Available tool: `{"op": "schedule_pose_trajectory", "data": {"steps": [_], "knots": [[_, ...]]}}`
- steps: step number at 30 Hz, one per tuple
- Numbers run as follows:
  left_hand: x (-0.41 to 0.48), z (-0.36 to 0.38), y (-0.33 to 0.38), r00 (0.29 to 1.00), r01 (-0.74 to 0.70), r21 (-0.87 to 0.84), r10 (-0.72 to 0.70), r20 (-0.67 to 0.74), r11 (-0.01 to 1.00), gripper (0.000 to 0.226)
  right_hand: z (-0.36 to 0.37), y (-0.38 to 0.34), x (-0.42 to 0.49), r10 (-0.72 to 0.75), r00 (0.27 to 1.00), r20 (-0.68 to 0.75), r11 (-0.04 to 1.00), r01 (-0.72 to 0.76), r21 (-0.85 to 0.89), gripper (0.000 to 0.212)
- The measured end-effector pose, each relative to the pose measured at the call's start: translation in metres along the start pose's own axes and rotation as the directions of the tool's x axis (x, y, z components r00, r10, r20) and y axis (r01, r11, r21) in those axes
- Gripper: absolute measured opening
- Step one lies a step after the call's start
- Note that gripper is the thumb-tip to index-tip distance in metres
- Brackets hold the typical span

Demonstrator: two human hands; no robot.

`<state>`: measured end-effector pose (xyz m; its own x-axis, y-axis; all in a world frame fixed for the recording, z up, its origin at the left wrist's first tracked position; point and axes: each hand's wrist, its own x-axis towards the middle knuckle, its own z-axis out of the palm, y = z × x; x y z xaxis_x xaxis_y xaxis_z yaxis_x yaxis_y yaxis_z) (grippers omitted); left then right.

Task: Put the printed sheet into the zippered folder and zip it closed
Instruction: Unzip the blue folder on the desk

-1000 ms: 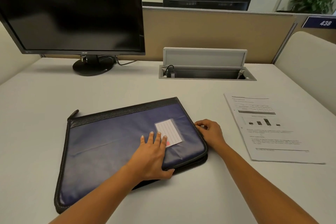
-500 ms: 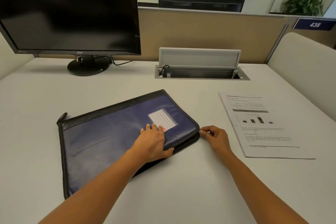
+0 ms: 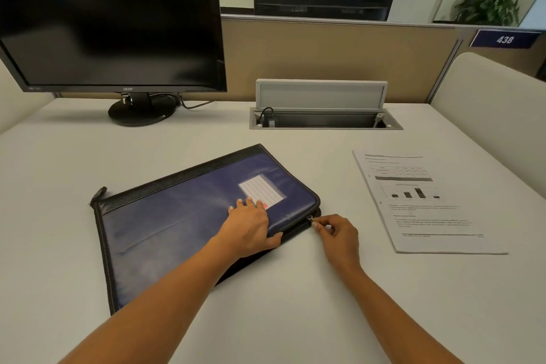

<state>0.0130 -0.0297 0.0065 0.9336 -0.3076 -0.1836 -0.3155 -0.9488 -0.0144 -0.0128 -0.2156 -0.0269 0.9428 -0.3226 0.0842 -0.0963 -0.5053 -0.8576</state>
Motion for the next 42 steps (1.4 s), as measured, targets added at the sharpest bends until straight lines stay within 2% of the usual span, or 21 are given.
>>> {"op": "schedule_pose_trajectory", "data": {"steps": [7,16,28,33,42], "knots": [[-0.001,0.003,-0.001,1.000,0.003,0.000,-0.003,-0.002,1.000,0.086,0.001,-0.002,-0.005,-0.010,1.000,0.000,0.999,0.010,-0.042,0.016],[-0.002,0.008,0.000,0.998,0.053,-0.028,-0.053,-0.027,0.998,0.098,0.005,-0.003,-0.001,-0.054,0.998,-0.037,0.985,0.047,-0.164,0.014],[-0.001,0.001,0.003,1.000,0.027,-0.031,-0.027,0.016,0.999,0.084,-0.001,-0.003,0.013,-0.037,0.993,-0.110,0.992,0.022,-0.126,0.013],[-0.002,0.002,0.004,0.999,0.036,-0.028,-0.036,0.016,0.999,0.086,-0.002,0.002,0.004,-0.099,0.993,-0.068,0.979,0.085,-0.188,0.010],[0.001,0.008,0.005,0.998,0.058,-0.041,-0.057,0.028,0.997,0.089,-0.001,-0.002,-0.003,-0.125,0.992,-0.009,0.980,0.122,-0.156,0.009]]}}
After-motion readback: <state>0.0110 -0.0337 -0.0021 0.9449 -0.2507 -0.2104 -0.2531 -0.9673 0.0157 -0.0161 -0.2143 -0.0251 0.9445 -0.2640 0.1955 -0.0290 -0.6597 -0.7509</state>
